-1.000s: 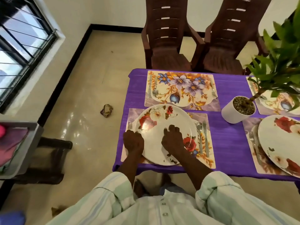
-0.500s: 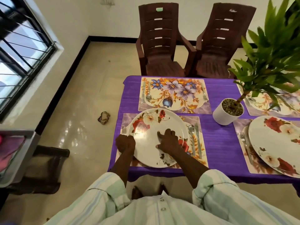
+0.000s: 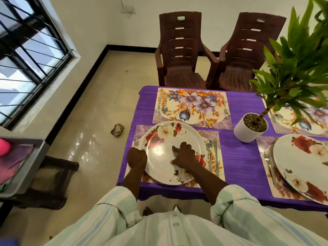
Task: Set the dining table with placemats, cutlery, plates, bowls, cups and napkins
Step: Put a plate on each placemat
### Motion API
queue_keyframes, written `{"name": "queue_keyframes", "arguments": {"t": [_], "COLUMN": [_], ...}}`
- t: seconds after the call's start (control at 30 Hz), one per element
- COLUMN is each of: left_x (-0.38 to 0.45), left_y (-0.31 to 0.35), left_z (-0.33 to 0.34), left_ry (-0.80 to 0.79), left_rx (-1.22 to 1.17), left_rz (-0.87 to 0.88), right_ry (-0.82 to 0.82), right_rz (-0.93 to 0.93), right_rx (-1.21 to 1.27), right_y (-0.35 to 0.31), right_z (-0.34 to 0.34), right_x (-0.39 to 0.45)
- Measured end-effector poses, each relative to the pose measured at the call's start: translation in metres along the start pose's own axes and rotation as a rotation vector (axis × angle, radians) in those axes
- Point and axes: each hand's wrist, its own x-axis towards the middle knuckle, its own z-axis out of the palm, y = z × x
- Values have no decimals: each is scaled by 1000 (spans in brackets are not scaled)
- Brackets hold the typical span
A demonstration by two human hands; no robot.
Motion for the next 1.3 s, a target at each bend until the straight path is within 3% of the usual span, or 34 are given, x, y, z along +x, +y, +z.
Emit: {"name": "queue_keyframes", "arguments": {"t": [0.27, 0.4, 0.7, 1.03, 1.3], "left_x": [-8, -3, 7, 5, 3], "left_y": [7, 9, 7, 23, 5], "left_z": [6, 3, -3, 2, -14], "left_ry": [69, 7, -109, -166, -155], "left_rx": [39, 4, -240, -523, -567], "left_rz": [-34, -81, -196, -110, 21], "right_ry": [29, 15, 5, 15, 304], "right_rz": [-14, -14, -2, 47, 125], "right_rx": [-8, -9, 24, 269, 426], "right_y": [-1, -1, -6, 3, -12], "right_z": [2, 1, -2, -16, -12], "right_x": [-4, -3, 0, 2, -1]}}
